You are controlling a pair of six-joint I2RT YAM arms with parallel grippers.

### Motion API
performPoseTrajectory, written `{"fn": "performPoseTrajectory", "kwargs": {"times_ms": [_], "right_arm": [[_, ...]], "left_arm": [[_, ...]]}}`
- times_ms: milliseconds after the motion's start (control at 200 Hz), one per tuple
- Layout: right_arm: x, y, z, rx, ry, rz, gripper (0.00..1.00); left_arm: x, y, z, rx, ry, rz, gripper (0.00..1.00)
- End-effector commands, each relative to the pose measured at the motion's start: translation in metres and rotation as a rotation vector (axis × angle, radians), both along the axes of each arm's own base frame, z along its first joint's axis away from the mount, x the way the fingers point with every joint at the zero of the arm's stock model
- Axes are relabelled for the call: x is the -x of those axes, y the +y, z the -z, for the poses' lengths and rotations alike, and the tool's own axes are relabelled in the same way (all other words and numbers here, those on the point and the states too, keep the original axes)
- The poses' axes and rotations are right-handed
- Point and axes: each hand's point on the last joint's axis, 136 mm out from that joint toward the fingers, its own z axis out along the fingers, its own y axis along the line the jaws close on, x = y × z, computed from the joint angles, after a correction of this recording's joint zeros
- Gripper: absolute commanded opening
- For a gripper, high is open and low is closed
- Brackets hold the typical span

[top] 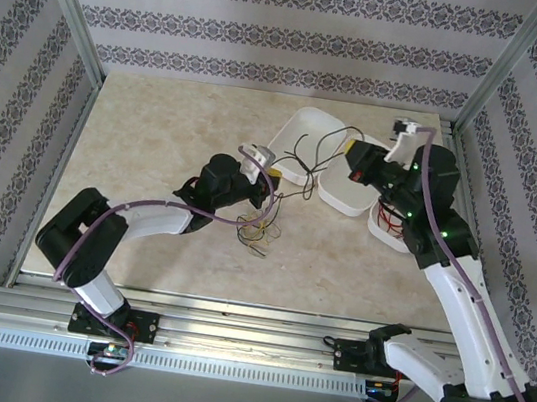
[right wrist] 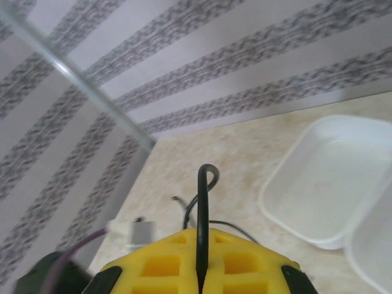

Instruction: Untangle the cables

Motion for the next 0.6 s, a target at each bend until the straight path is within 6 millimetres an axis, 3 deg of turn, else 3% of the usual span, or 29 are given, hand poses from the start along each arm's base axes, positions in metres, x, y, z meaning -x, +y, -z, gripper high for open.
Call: {"fn": "performPoseTrajectory", "kwargs": {"times_ms": [0, 265, 595], "right_arm": [[0.0, -0.042, 0.011, 0.094, 0.016, 0.178, 0.0], [0.009, -0.123, 0.027, 0.404, 0.075, 0.53, 0.0], [0.006, -0.143, 0.024, 0.455, 0.098, 0.613, 0.0]], "left_arm": [[0.0, 0.02, -0.012, 0.029, -0.002, -0.068, 0.0], [0.002, 0.049, -0.023, 0.014, -0.013, -0.159, 0.0], [0.001, 0.091, -0.036, 0.008, -0.034, -0.295, 0.0]]}}
